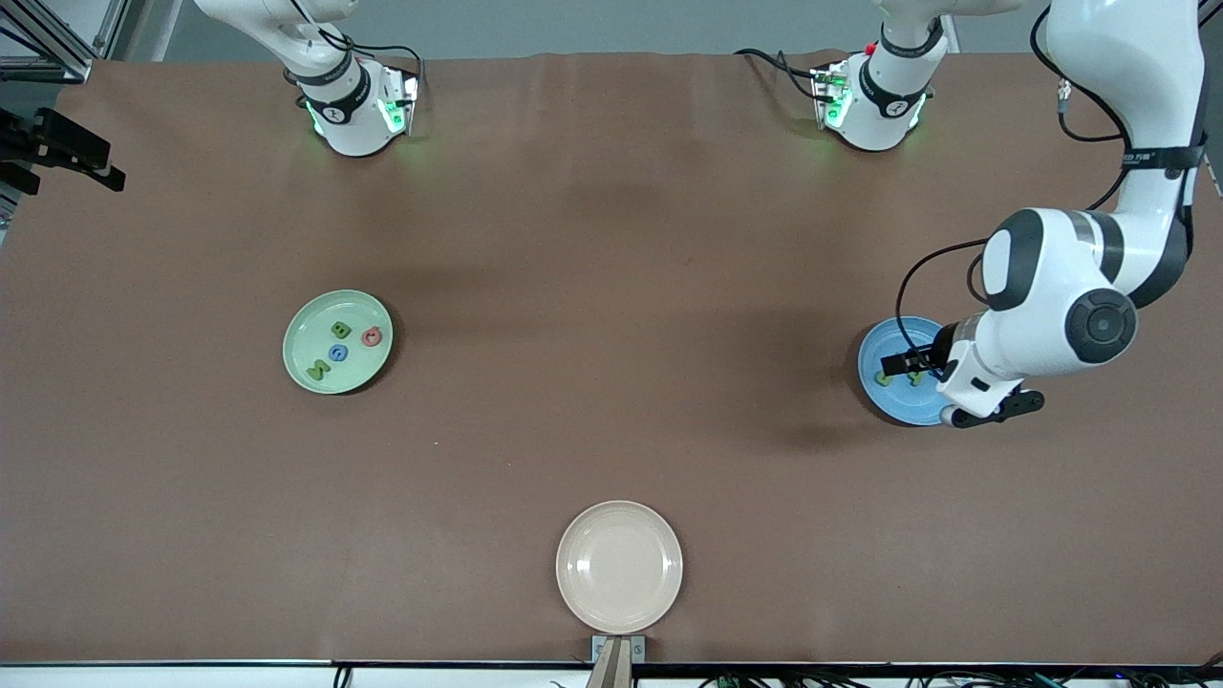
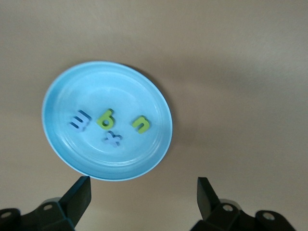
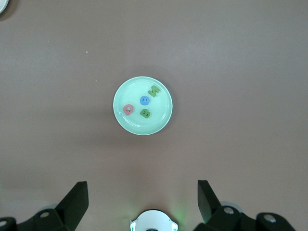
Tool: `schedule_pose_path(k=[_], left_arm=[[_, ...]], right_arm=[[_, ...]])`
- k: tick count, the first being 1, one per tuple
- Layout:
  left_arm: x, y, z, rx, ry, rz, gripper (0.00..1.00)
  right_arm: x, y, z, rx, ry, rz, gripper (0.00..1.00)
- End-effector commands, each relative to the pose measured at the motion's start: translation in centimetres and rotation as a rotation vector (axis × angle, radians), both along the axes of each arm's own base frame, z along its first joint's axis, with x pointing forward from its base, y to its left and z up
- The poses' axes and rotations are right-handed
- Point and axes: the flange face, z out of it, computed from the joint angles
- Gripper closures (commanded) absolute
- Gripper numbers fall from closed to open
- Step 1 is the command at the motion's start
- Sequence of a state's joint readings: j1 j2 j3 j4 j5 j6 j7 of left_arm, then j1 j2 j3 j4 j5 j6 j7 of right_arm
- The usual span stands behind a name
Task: Sort upper and lower case letters into plates
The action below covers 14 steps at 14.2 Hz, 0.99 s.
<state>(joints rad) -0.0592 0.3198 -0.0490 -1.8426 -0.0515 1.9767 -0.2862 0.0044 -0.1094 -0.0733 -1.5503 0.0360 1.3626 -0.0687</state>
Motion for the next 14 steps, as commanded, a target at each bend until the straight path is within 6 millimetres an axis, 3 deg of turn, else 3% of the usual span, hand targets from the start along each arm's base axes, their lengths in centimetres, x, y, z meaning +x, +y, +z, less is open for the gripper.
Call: schedule_pose_path(k=[1, 5, 9, 14], left_arm=[[-1.1, 4.1, 6.8, -0.030, -0.087, -0.014, 0.03], [-3.3, 4.9, 14.5, -0.034, -0.158, -0.071, 0.03], [-5.6, 4.4, 21.0, -0.013, -0.231, -0.088, 0.01], [-6.1, 4.3, 27.4, -0.016, -0.221, -0.095, 0.00]], right_arm=[[-0.5, 0.4, 0.3, -0.014, 0.002, -0.007, 0.00], [-0.5, 0.2, 0.3, -0.013, 0.002, -0.001, 0.00], [-0.6, 0.1, 0.4, -0.019, 0.002, 0.003, 0.00], [-0.7, 0.3, 1.3, -0.024, -0.016, 0.022, 0.00]])
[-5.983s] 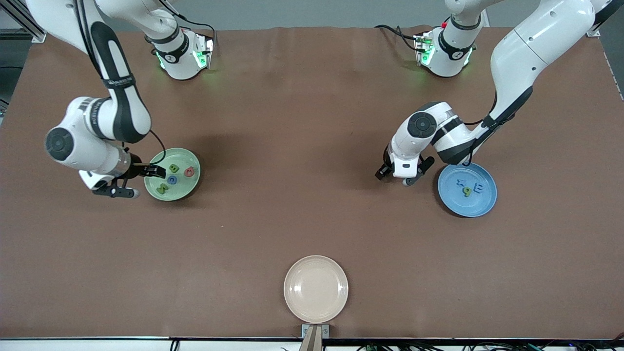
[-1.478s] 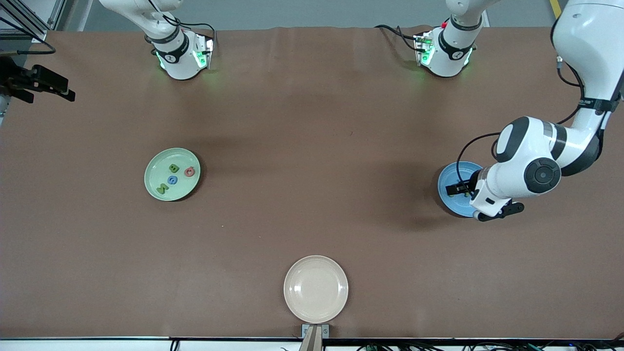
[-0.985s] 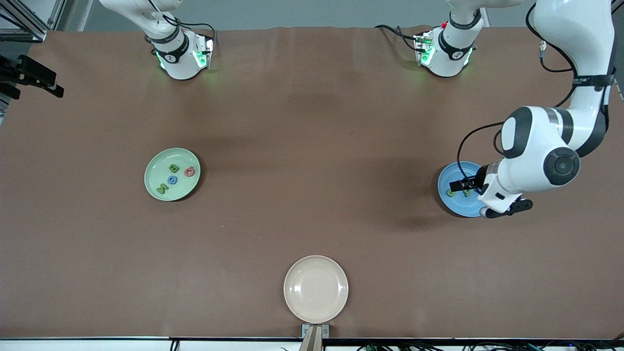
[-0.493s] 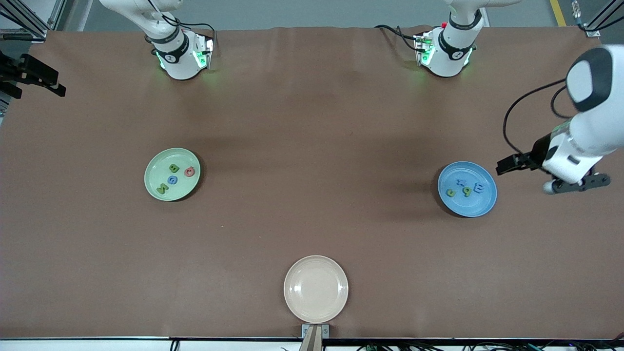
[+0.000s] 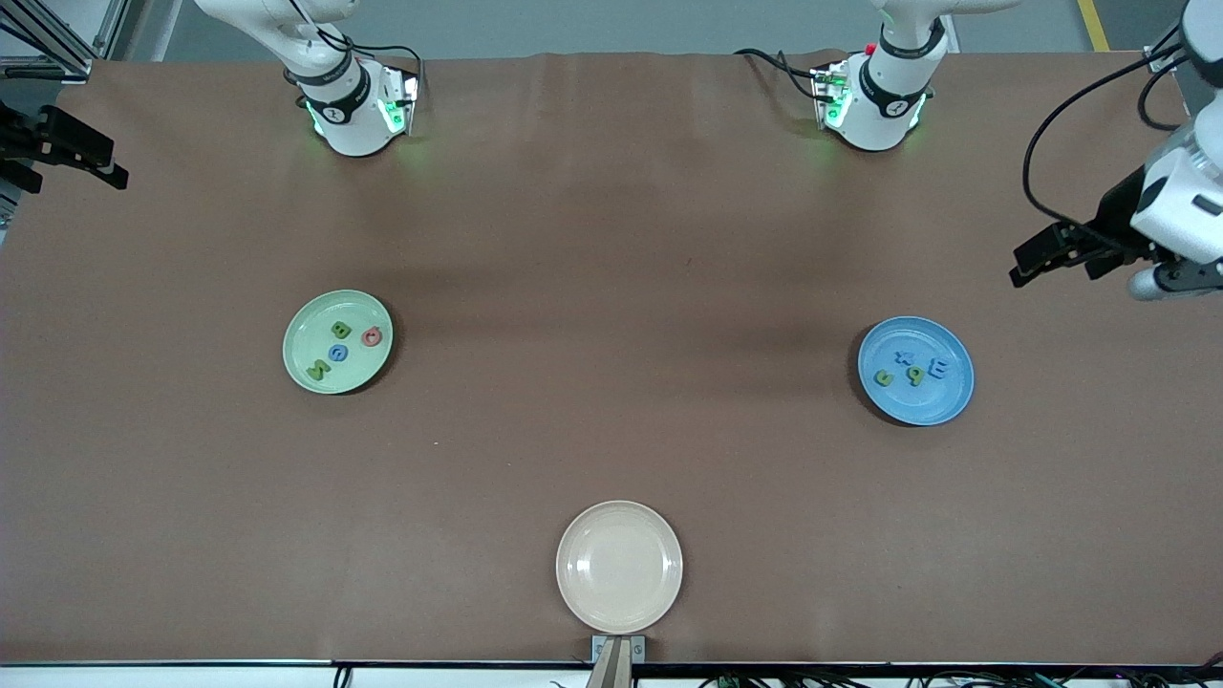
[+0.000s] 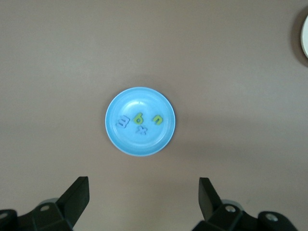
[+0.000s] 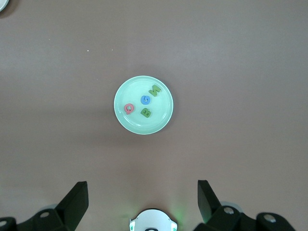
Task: Sort upper and lower case letters into plates
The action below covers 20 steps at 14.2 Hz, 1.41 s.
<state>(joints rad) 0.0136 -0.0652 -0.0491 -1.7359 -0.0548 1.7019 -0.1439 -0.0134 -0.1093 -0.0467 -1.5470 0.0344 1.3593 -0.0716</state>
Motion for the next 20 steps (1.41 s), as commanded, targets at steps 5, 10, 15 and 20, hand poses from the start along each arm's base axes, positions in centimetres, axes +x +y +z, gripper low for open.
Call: schedule_pose_path(k=[5, 10, 15, 20], left_arm=[[0.1, 0.8, 4.4, 0.069, -0.018, -0.046, 0.00], [0.4, 1.1, 4.8, 0.072, -0.020, -0.079, 0.00], [1.0, 0.4, 4.8, 0.065, -0.026, -0.073, 0.00], [1.0, 0.4, 5.1, 0.058, -0.035, -0.070, 0.00]], right_arm=[[-1.4, 0.0, 1.9, -0.031, 0.015, 0.030, 0.00], [-1.6, -0.7, 1.7, -0.034, 0.032, 0.048, 0.00], [-1.6, -0.5, 1.6, -0.026, 0.034, 0.049, 0.00], [-1.8, -0.5, 1.1, -0.007, 0.042, 0.047, 0.00]])
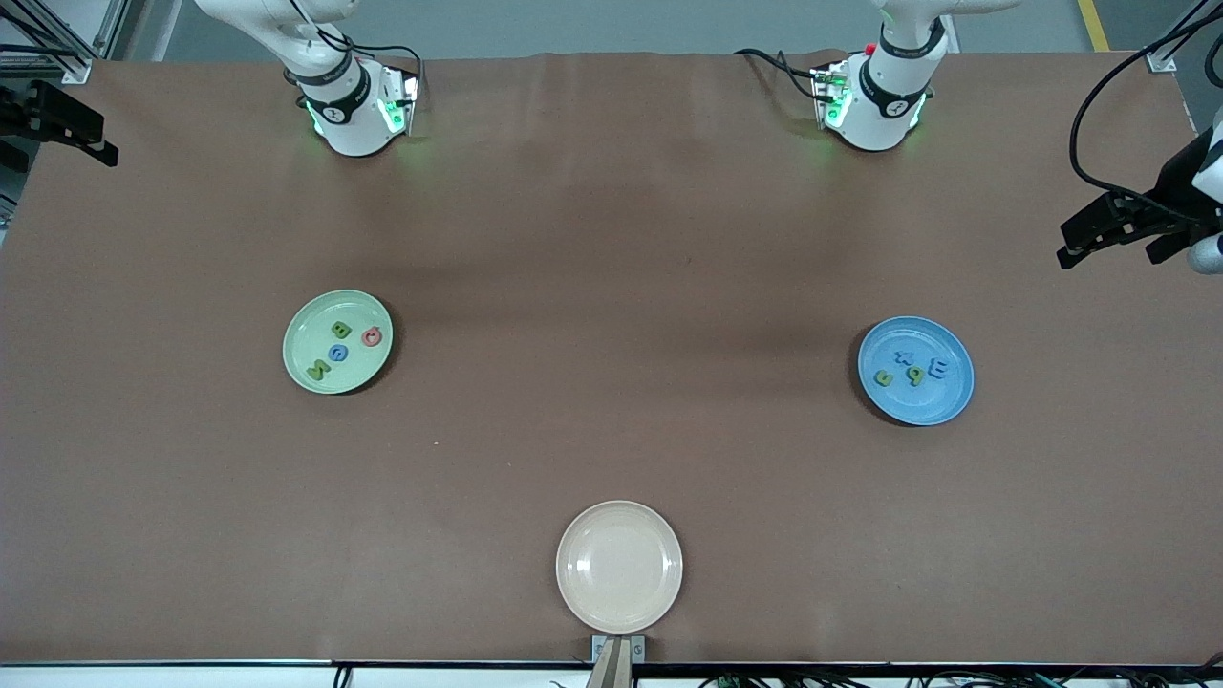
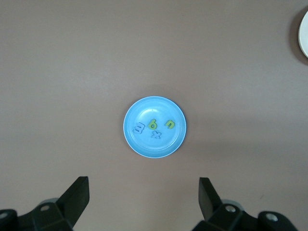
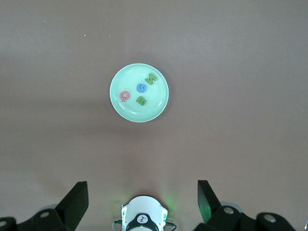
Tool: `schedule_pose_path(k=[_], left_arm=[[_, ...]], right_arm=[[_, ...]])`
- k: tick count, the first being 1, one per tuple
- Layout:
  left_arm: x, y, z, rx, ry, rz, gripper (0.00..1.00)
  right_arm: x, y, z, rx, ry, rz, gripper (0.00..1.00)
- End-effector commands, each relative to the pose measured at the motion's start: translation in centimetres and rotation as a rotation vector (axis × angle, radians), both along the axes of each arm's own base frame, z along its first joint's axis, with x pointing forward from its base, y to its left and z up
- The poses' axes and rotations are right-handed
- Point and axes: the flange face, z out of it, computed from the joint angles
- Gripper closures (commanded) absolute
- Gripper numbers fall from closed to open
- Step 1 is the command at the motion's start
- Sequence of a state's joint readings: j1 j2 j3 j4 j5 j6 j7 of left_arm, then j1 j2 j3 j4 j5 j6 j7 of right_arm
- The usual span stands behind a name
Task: Sort upper and lower case letters into plates
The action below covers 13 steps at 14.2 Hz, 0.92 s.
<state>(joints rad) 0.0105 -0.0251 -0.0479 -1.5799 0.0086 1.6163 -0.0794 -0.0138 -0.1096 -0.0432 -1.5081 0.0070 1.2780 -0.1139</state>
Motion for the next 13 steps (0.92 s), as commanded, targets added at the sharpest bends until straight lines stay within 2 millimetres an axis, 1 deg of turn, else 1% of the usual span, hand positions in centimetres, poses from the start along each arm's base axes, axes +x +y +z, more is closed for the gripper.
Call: schedule_pose_path(k=[1, 4, 5, 6, 13], left_arm=[[0.19, -0.17, 0.59, -0.005, 0.000, 0.001, 0.00], [0.19, -0.17, 0.59, -0.005, 0.000, 0.002, 0.00], [0.19, -0.17, 0.66, -0.005, -0.001, 0.002, 0.00], [0.14, -0.17, 0.82, -0.005, -0.004, 0.002, 0.00], [0.05, -0.10, 0.99, -0.006, -0.007, 0.004, 0.00]], right_arm=[[-0.76, -0.33, 0.04, 0.015, -0.002, 0.004, 0.00], [-0.73, -0.32, 0.13, 0.016, -0.007, 0.004, 0.00], [-0.66, -0.07, 0.07, 0.036, -0.007, 0.009, 0.00], [-0.67, -0.23, 0.08, 0.047, -0.008, 0.005, 0.00], [-0.48, -0.09, 0.26, 0.046, -0.024, 0.006, 0.00]])
